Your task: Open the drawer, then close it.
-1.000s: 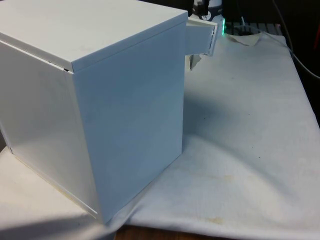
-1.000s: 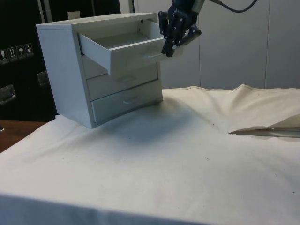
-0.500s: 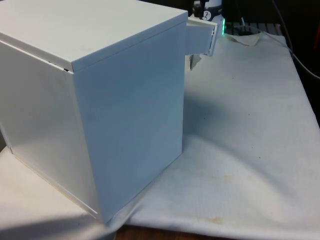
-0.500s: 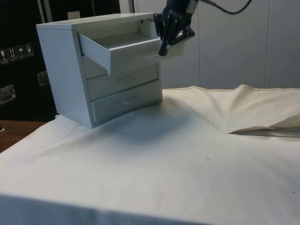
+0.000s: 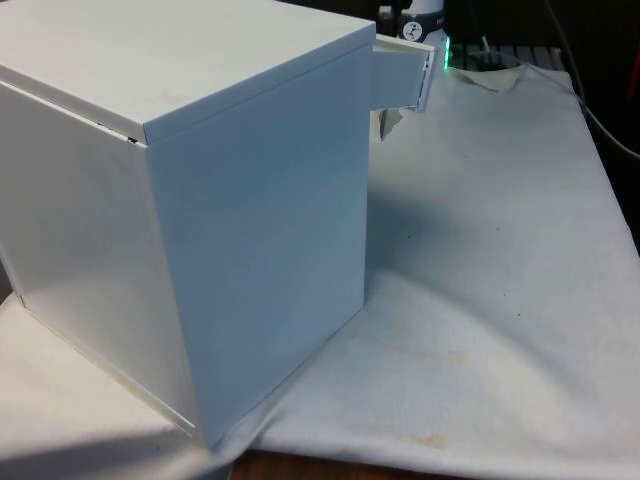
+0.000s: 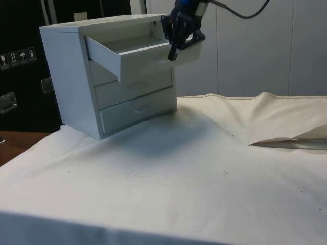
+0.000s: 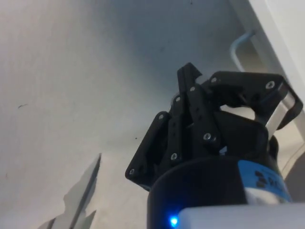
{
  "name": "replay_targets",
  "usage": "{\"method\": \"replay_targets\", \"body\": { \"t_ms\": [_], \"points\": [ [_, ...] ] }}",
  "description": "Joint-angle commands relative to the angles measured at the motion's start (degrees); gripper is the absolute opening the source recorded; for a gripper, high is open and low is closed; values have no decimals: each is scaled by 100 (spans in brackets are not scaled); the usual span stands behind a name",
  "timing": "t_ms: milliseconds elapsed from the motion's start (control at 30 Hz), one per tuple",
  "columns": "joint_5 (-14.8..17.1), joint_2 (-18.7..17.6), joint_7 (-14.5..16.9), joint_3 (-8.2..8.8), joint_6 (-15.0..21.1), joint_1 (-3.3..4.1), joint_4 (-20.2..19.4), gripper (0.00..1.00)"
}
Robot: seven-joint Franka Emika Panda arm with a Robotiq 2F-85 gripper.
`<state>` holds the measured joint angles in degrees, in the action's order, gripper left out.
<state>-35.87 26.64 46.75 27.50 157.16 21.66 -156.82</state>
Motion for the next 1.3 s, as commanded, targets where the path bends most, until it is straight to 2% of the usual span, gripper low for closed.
{"method": "replay_targets", "body": {
  "t_ms": [0, 200, 267, 300, 333, 533, 567, 600, 700, 867, 900, 933, 1167, 1200, 1233, 1267],
  "points": [
    [-172, -63, -132, -109, -6, -143, 69, 0],
    [-539, -143, -435, -109, 0, -189, 115, 0],
    [-762, -166, -647, -86, 6, -195, 115, 0],
    [-590, -126, -516, 11, 0, -46, 63, 0],
    [-831, -172, -716, -74, 6, -201, 115, 0],
    [-1272, -235, -1157, -46, -6, -223, 138, 0],
    [-1112, -212, -1043, 46, -6, -86, 74, 0],
    [-1335, -241, -1215, -40, -6, -223, 138, 0],
    [-1536, -264, -1444, -17, -69, -212, 166, 0],
    [-1707, -258, -1656, -34, -178, -218, 206, 0],
    [-1558, -252, -1536, 57, -155, -109, 155, 0],
    [-1742, -252, -1696, -40, -195, -218, 218, 0],
    [-2177, -246, -2137, -40, -350, -201, 269, 0],
    [-2005, -252, -1988, 46, -304, -109, 218, 0],
    [-2235, -246, -2194, -40, -361, -201, 281, 0],
    [-2292, -246, -2246, -40, -378, -201, 281, 0]
  ]
}}
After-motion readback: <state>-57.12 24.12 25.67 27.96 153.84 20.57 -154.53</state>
